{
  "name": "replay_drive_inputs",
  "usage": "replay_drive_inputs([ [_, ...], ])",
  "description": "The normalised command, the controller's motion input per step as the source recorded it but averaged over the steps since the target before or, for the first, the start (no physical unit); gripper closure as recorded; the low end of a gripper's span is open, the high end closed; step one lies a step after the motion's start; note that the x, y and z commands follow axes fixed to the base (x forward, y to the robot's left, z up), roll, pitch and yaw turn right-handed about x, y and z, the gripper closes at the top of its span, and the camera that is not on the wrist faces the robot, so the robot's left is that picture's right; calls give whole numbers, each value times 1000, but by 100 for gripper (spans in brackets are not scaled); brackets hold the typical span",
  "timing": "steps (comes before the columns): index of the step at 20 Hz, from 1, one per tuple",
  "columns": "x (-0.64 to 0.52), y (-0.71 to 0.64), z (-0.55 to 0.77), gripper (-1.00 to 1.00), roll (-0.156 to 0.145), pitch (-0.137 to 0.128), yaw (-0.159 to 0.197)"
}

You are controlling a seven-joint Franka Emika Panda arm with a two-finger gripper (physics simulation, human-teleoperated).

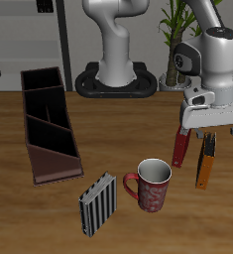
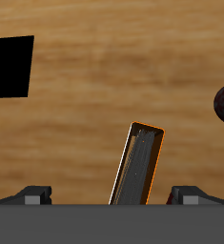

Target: Place the orange book into the right desk caddy's back compartment

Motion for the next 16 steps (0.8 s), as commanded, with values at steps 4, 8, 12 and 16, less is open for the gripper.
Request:
replay_drive_inputs([
  [4,53,79,-265,-100,5,42,-11],
  [8,42,23,-242,-100,3,28,10],
  [12,61,-31,-174,-100,-8,29,-9],
  [16,38,-58,-150,-100,-18,22,-4],
])
